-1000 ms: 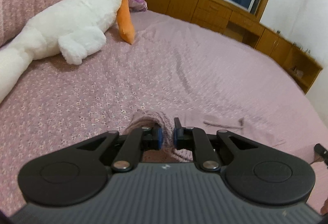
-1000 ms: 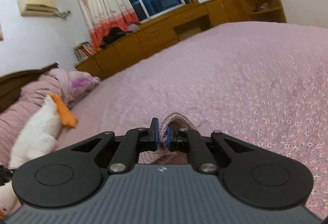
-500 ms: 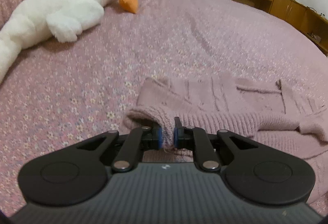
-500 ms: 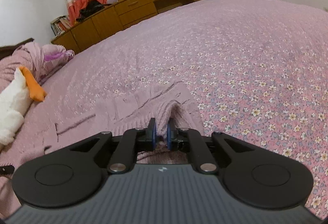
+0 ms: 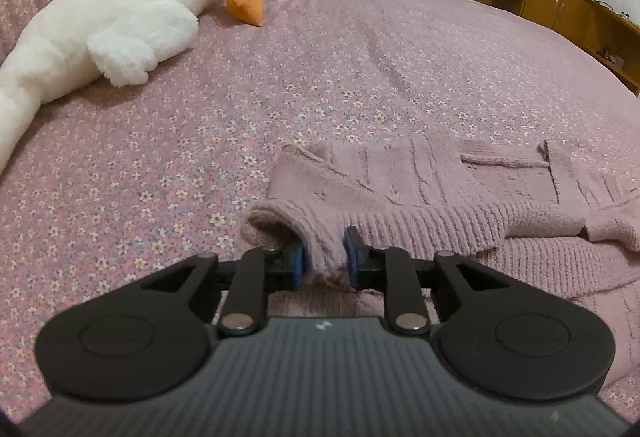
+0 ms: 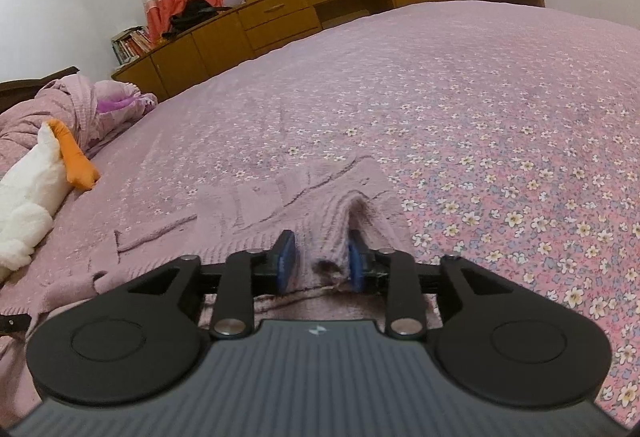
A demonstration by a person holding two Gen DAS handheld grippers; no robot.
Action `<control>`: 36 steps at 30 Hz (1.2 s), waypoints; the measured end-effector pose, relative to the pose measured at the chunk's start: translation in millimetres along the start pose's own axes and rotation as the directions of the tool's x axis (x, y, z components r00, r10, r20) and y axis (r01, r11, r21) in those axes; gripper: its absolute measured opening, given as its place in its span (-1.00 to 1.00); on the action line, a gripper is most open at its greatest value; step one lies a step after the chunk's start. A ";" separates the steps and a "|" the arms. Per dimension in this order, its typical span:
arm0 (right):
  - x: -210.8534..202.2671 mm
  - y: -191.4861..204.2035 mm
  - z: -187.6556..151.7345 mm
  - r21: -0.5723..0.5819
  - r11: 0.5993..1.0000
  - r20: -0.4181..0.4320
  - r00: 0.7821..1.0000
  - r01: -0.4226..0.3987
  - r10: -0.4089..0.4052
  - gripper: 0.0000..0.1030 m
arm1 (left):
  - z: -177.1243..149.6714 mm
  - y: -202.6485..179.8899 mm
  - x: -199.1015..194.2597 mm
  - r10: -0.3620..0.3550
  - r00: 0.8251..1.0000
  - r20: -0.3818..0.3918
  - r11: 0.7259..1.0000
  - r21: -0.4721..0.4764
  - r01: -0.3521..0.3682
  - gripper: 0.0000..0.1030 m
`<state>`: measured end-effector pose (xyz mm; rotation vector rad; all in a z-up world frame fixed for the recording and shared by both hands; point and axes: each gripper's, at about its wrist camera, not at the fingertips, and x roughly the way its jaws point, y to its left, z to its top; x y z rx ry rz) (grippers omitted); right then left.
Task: Fold small clothes
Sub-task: 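Lay the hem over the cardigan body and open both grippers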
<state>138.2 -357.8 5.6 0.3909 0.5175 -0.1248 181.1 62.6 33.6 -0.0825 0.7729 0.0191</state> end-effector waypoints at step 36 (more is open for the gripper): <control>-18.9 87.9 -8.5 -0.272 0.908 -0.264 0.932 -0.317 0.247 0.03 | 3.9 -77.0 -10.1 -0.166 0.985 -0.055 0.978 0.118 0.171 0.08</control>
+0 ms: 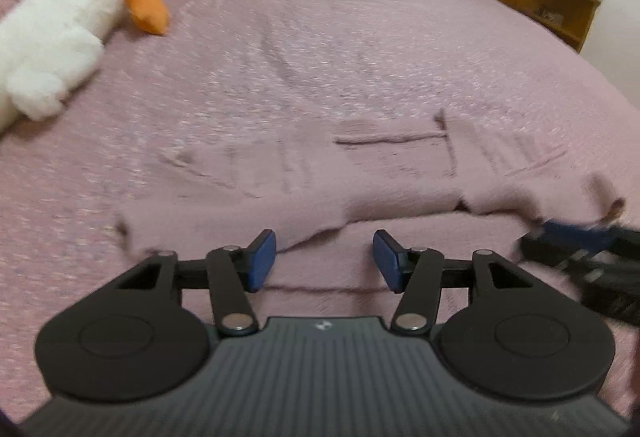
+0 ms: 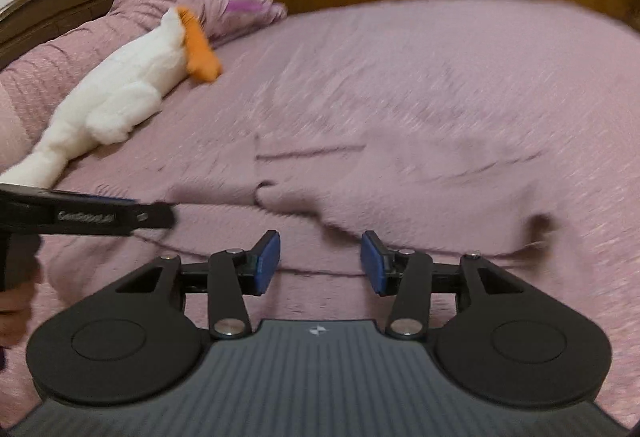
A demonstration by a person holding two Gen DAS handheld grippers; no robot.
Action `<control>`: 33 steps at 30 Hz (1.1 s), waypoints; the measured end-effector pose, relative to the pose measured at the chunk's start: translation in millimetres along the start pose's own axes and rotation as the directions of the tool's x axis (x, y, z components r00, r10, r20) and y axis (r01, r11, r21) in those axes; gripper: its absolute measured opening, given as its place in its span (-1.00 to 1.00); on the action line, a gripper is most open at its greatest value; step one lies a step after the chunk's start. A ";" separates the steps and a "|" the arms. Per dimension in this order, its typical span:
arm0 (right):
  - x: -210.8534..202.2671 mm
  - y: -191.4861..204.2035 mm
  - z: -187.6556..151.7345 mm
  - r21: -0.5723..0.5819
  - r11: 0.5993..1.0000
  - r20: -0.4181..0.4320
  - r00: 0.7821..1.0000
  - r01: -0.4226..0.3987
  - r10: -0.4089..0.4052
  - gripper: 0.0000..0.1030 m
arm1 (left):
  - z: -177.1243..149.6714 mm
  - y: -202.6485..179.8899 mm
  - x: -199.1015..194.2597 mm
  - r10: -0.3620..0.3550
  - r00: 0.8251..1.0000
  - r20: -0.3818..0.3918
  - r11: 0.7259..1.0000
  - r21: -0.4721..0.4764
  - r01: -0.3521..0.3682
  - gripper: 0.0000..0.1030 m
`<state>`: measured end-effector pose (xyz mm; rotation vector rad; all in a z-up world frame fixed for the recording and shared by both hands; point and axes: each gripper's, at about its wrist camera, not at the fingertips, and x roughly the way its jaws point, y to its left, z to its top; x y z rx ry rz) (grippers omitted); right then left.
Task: Fold small clothes
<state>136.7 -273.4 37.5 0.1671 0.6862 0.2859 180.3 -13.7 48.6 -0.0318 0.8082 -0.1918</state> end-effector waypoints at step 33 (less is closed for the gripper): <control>-19.8 -23.3 10.3 -0.338 0.937 -0.074 0.990 0.091 -0.122 0.03 | 15.2 2.3 17.6 0.061 0.993 -0.102 0.950 0.310 -0.027 0.20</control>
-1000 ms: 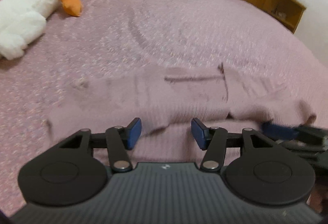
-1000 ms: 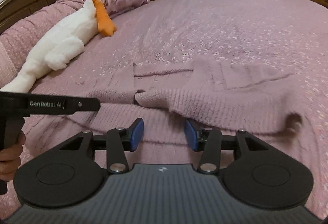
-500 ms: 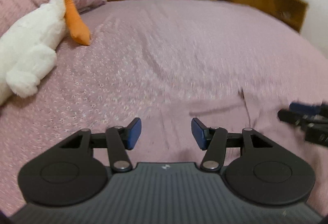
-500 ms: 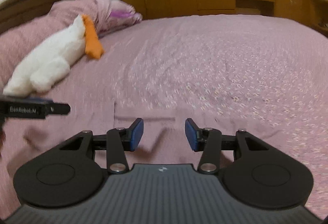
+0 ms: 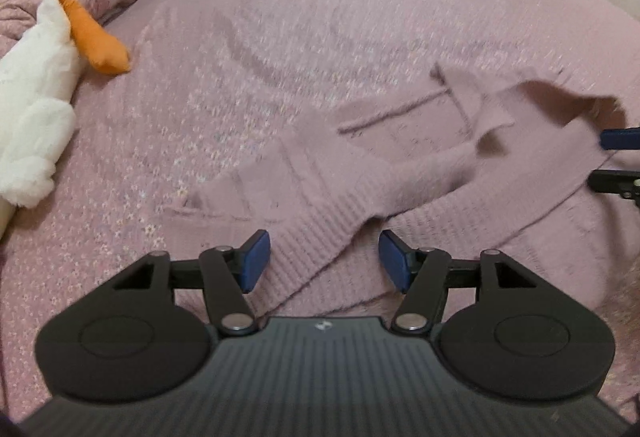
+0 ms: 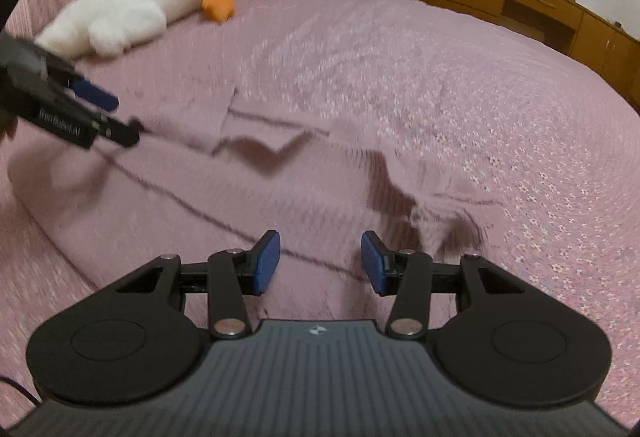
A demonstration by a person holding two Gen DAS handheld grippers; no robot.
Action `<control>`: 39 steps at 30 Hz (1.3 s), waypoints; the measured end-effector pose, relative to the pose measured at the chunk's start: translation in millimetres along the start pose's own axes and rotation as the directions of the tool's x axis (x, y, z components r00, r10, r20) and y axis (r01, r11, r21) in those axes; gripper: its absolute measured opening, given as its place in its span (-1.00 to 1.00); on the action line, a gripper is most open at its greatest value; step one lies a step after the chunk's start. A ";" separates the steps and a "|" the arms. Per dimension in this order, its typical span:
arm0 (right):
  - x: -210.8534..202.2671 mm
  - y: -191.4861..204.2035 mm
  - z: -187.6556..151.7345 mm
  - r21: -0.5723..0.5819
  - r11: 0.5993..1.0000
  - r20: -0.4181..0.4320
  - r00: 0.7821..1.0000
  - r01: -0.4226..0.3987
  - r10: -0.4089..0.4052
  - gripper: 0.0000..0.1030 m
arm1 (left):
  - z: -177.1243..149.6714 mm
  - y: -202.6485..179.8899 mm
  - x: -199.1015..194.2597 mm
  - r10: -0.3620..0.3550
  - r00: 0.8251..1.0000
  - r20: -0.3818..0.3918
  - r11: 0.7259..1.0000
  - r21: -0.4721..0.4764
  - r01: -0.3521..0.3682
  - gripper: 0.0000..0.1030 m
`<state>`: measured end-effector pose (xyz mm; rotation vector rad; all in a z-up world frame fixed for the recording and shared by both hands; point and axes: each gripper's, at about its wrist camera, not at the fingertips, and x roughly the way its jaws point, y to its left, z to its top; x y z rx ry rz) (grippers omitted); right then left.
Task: Fold small clothes
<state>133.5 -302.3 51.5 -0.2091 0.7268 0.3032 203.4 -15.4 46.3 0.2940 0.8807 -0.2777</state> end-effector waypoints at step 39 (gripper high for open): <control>18.6 -99.0 -2.0 0.328 0.940 0.034 0.993 0.094 -0.111 0.39 | -23.6 90.9 5.3 0.112 0.994 0.006 0.974 -0.199 -0.109 0.21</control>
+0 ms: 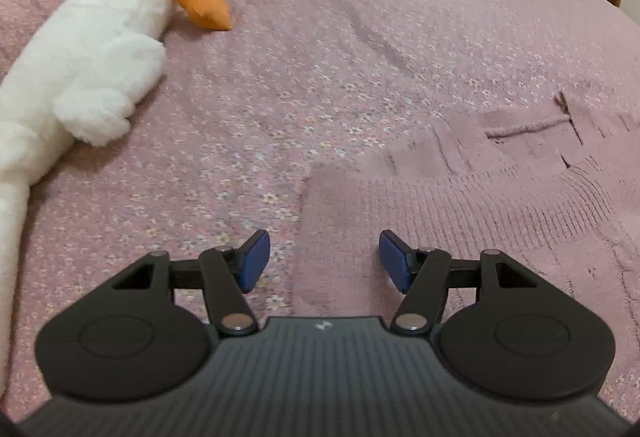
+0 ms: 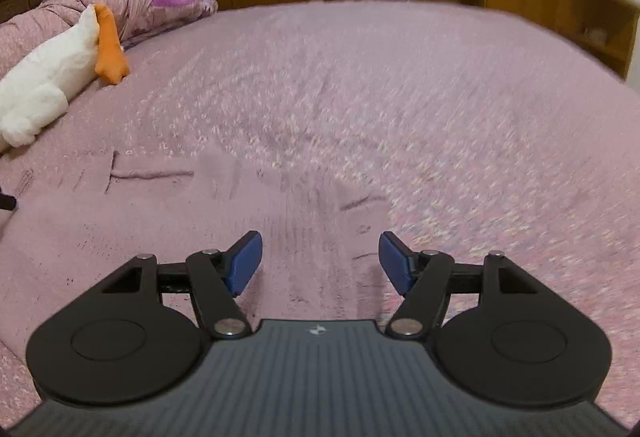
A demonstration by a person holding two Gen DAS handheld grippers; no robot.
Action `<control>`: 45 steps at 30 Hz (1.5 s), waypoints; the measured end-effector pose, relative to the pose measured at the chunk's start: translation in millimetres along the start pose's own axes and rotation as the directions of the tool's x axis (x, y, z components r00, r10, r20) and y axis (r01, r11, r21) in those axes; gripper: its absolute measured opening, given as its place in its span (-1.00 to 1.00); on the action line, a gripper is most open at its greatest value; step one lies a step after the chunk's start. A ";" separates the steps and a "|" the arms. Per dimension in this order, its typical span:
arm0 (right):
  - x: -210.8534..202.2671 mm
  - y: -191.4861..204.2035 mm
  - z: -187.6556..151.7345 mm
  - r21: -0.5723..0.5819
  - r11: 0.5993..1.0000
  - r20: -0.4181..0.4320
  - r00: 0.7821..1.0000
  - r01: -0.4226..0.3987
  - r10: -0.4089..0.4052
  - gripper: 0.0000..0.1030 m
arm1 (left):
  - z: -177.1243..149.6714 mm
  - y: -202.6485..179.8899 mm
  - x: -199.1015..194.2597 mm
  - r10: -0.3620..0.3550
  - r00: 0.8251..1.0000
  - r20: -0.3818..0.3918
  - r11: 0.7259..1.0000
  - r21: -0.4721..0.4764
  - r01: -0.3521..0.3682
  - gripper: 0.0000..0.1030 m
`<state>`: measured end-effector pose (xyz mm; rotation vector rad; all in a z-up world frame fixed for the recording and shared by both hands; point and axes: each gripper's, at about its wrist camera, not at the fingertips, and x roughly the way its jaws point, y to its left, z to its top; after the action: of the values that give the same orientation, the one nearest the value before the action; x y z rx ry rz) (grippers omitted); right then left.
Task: Fold small clothes
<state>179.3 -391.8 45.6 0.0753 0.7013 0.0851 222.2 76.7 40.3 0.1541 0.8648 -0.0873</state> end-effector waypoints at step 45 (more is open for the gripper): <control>21.5 12.1 -4.1 0.121 0.980 0.085 0.982 0.160 -0.171 0.31 | -4.7 0.7 -14.8 0.114 0.992 0.047 0.983 -0.146 -0.106 -0.03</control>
<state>192.4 -377.4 29.9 0.1291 0.6141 -0.1181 209.1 78.4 48.7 0.0642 0.8030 0.0743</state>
